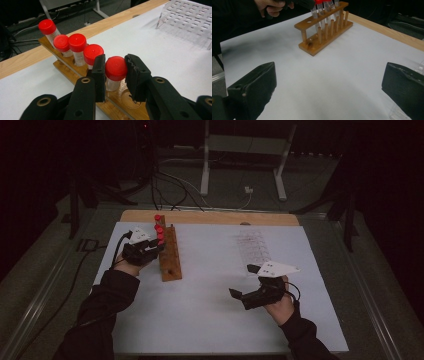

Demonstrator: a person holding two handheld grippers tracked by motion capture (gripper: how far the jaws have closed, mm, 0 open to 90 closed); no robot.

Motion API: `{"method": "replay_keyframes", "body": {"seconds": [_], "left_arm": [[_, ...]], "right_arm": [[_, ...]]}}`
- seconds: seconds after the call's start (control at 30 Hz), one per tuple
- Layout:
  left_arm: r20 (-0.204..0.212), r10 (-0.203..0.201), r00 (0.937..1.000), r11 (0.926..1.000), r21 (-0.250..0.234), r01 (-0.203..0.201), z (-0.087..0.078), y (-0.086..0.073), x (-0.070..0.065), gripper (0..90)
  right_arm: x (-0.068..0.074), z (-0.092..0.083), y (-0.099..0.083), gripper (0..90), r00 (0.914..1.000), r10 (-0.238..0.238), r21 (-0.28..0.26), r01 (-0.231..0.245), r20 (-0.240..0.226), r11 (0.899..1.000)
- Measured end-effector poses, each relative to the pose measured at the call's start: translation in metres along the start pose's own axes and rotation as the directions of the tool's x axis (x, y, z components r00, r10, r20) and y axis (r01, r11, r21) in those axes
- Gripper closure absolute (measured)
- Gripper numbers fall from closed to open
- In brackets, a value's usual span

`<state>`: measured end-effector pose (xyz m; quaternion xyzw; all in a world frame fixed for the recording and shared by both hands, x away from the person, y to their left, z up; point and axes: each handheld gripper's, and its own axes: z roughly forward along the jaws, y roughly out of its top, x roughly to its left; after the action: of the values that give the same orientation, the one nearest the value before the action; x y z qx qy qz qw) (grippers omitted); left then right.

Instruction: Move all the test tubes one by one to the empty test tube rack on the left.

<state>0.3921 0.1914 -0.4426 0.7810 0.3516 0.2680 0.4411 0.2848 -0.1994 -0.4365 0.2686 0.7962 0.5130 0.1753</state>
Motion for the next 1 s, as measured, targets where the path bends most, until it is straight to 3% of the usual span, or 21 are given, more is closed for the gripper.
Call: {"method": "replay_keyframes", "body": {"seconds": [0.13,0.3,0.43,0.5,0.67,1.0], "left_arm": [[-0.011,0.006,0.9999,1.0000,0.008,-0.006,-0.004,0.003,-0.003,47.0],[-0.012,-0.014,0.9998,0.9999,-0.006,0.014,-0.017,0.010,-0.009,31.9],[0.041,-0.023,0.9989,0.9995,-0.019,0.024,-0.029,0.015,-0.013,17.9],[0.067,-0.032,0.9973,0.9990,-0.027,0.034,-0.033,0.017,-0.016,15.5],[0.177,-0.026,0.9839,0.9988,-0.037,0.033,-0.042,0.021,-0.024,2.2],[0.285,0.041,0.9578,0.9987,-0.042,-0.030,-0.046,0.018,-0.058,1.8]], "right_arm": [[0.000,-0.002,0.001,0.0,1.0000,-0.001,-0.004,0.001,0.001,1.000],[0.000,-0.003,0.001,0.0,1.0000,-0.001,-0.006,0.001,0.007,1.000],[-0.001,-0.004,0.000,0.0,0.9999,0.001,-0.007,-0.001,0.014,1.000],[-0.001,-0.004,-0.001,0.0,0.9999,0.000,-0.005,0.000,0.015,1.000],[-0.001,-0.005,-0.001,0.0,0.9998,0.002,-0.009,-0.001,0.018,1.000],[0.000,-0.005,-0.004,0.0,0.9999,-0.004,-0.006,0.004,0.017,1.000]]}}
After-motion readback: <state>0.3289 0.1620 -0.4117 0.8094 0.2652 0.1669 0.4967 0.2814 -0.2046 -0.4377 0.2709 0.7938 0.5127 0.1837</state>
